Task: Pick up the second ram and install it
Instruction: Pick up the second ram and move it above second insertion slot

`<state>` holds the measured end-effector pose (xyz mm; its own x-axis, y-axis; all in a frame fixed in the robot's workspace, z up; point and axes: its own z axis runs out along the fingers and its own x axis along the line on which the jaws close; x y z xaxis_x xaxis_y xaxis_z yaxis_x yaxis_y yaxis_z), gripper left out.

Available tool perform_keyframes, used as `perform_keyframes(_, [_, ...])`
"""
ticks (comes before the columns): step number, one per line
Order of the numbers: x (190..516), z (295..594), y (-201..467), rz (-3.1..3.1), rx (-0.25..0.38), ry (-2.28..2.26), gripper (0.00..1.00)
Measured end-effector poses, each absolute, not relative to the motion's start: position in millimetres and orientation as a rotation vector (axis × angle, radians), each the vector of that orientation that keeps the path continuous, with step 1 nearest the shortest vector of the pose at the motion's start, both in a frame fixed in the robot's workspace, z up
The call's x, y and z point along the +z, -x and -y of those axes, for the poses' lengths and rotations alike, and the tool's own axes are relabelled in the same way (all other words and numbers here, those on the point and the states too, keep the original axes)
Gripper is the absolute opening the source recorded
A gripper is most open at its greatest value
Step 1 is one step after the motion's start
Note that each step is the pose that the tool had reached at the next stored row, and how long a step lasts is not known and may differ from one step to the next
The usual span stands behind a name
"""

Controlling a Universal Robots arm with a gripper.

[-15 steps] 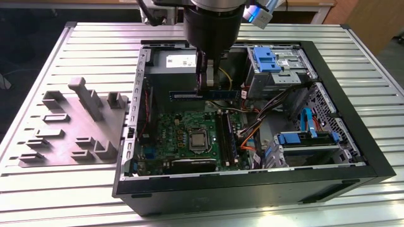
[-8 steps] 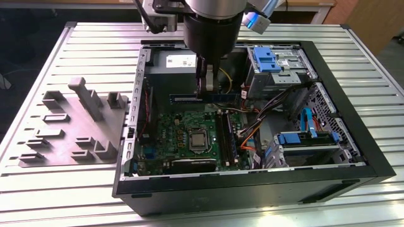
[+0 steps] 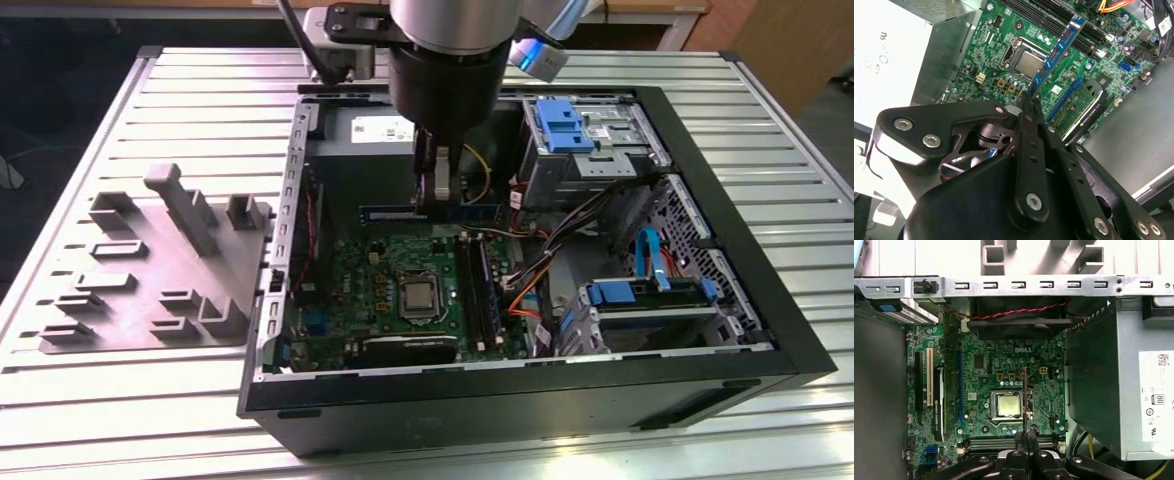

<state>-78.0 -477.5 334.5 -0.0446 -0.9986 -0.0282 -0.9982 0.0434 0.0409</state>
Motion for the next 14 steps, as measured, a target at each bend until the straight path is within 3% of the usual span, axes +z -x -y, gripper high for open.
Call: perform_keyframes(14, [321.8, 477.5, 78.0, 2.264, -0.076, -2.164, 0.11])
